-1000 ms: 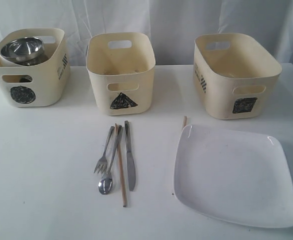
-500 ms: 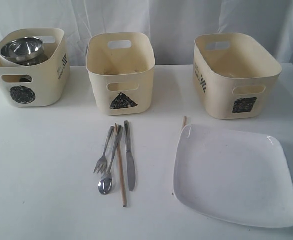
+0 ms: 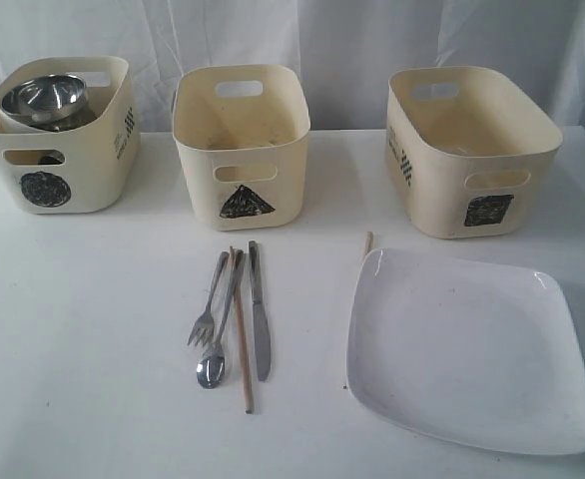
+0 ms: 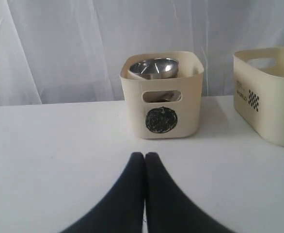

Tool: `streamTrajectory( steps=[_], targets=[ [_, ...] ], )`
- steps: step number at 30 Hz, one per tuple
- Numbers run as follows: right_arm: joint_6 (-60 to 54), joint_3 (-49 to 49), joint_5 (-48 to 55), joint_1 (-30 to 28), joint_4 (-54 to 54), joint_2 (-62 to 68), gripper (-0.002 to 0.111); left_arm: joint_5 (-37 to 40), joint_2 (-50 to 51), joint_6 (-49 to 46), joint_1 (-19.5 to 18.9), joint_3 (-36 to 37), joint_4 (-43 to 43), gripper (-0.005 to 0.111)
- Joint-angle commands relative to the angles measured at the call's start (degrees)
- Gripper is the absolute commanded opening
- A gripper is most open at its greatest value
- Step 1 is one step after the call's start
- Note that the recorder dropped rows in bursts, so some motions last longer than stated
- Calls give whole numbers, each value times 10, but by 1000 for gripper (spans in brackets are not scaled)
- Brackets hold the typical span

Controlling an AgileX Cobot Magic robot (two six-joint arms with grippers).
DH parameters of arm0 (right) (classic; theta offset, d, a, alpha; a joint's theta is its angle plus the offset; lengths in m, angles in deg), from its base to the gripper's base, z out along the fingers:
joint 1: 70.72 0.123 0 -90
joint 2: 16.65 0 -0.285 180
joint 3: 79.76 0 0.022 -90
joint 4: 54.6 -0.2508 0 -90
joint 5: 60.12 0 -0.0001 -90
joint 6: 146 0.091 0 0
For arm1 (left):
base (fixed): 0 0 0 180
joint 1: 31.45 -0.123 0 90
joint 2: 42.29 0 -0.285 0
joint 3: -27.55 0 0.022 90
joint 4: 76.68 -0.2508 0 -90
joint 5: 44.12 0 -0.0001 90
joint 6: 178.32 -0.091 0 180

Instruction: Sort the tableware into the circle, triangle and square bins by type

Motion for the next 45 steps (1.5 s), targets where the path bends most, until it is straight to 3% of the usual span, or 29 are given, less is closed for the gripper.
streamTrajectory(
  steps=[1,7,31,37,45],
  targets=[
    [-6,0,-4,-5,1,-4,0,15,-4,0,0,1,-1,0],
    [-6,0,-4,-5,1,-4,0,34,-4,-49,0,1,-1,0],
    [-6,0,-3,-5,-1,-4,0,25,-4,-50,0,1,-1,0],
    [113,5,-87,-4,-127,-4,0,25,-4,-50,0,1,-1,0],
    [93,95,-125,-4,-170,-4,0,25,-4,-50,0,1,-1,0]
  ],
)
